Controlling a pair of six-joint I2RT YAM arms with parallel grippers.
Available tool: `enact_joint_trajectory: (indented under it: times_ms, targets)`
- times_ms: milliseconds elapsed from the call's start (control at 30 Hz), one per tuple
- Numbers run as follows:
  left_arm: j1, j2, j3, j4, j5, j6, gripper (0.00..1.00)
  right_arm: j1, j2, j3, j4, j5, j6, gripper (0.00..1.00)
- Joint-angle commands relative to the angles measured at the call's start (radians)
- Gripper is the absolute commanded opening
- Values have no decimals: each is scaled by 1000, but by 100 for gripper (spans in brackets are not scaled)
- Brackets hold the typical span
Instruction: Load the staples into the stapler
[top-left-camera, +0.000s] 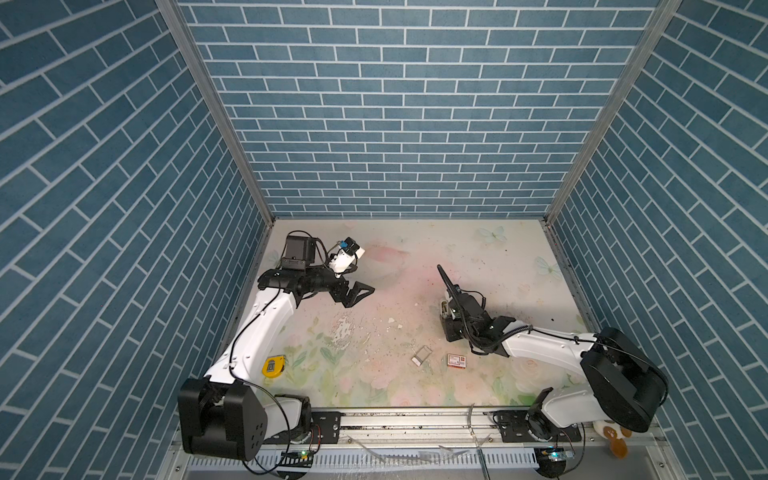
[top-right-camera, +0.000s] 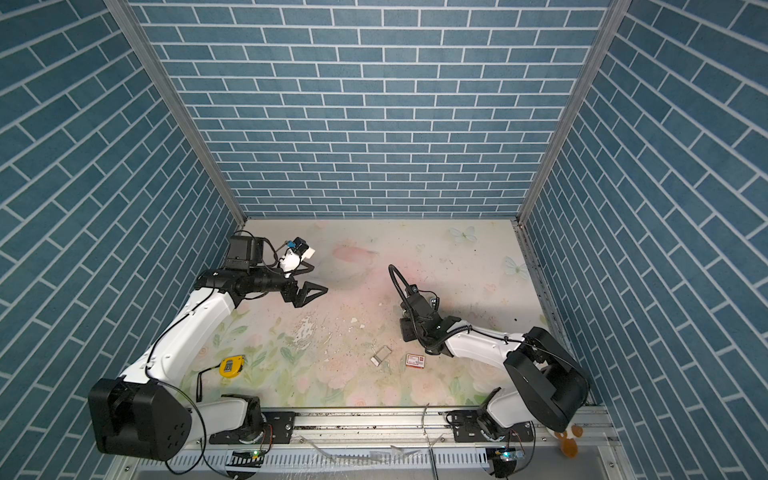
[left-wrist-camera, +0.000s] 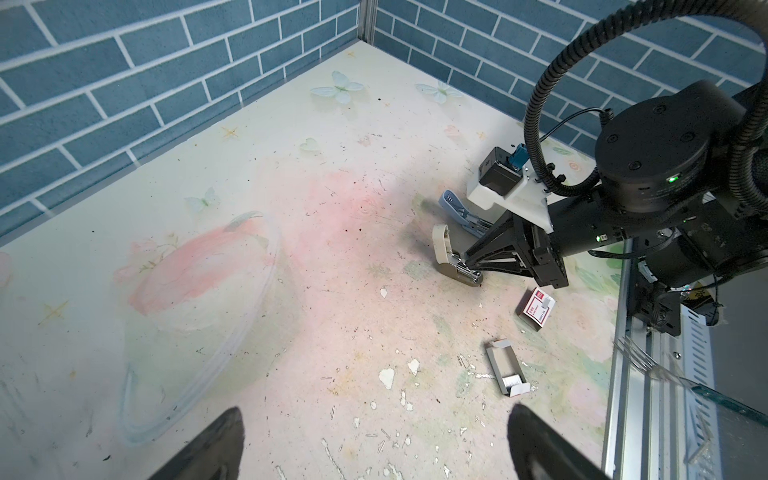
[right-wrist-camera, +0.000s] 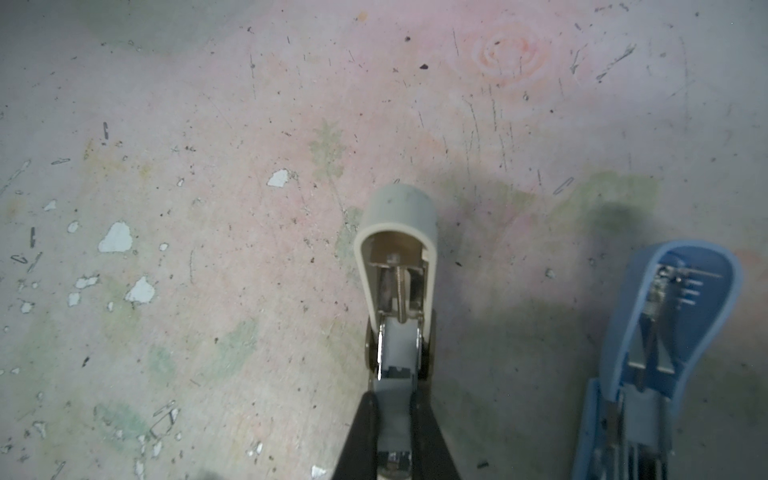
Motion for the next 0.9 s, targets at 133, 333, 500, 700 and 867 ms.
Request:
enact_joint_trajectory:
  times_ms: [133,333,500,700,867]
  targets:
    - [-4,4,-12,5,10,-8,100,-4,26,-4,24,-9,10,11]
    - [-4,3,-12,6,10,-6,100,-3,20,-7,22,-1,12,11]
    - [-4,4,-12,8,12,-7,99,-3,12,-11,15,6,12,11]
    - [-4,6,-13,9,12,-7,100,-4,15,-14,18,8,18,11]
    - [-4,4,-14,9,11,-7,100,-4,5,-19,21,15,18,11]
